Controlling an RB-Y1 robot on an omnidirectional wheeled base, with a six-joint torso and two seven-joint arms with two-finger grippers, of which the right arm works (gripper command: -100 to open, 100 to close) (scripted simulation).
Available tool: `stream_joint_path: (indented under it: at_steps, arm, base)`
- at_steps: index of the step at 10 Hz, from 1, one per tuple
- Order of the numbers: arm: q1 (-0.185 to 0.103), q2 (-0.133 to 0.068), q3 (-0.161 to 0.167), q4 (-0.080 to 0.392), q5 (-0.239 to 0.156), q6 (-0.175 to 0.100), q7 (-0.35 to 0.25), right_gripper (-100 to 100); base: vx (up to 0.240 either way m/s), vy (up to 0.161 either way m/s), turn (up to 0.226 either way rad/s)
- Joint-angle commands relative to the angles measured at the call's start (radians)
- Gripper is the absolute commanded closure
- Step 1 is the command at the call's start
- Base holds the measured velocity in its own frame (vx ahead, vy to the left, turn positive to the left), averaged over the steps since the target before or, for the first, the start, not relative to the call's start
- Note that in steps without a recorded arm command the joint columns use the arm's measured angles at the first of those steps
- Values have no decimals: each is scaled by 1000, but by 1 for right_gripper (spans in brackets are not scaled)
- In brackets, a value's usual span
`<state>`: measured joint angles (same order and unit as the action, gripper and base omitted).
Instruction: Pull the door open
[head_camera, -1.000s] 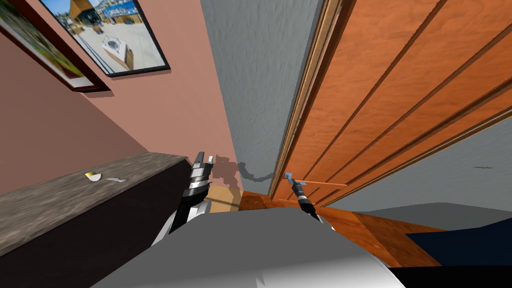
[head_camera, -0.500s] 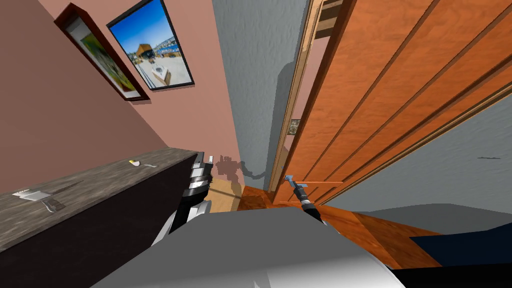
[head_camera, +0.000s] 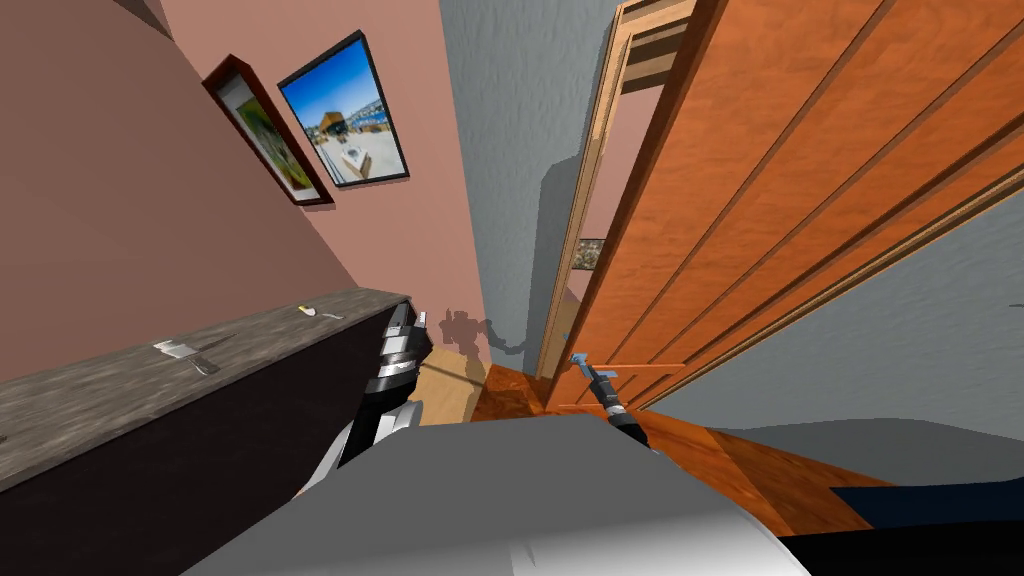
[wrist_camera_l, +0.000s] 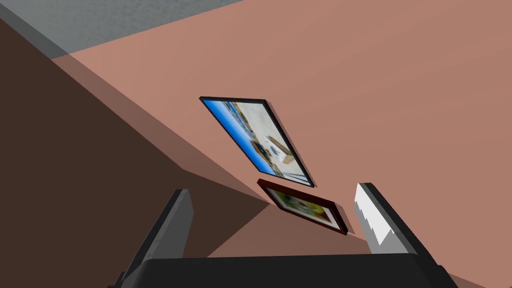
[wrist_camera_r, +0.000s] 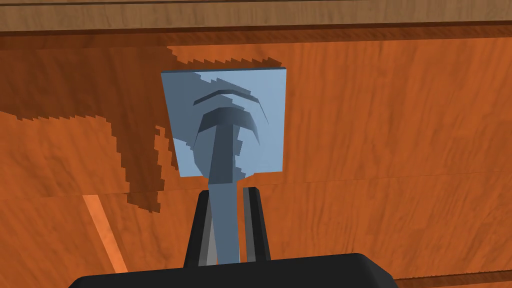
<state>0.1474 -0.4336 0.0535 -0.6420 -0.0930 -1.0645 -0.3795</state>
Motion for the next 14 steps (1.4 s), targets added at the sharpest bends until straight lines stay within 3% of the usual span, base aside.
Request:
stream_joint_path:
  at_steps: [1,4,7,8,14]
  arm:
    - [18,-11,8,10,3,-35,-12,100]
    - [35,-23,16,20,5,-70,-25,100]
    - [61,-43,29,36,8,-123,-44,100]
    - [53,-41,25,29,7,-106,-40,100]
    - [60,-51,38,66,10,-156,-53,100]
  base:
    - [-199,-78,232]
    - [-193,-65,140]
    - [-211,-52,176]
    - [-107,-25,25]
    - [-205,-79,176]
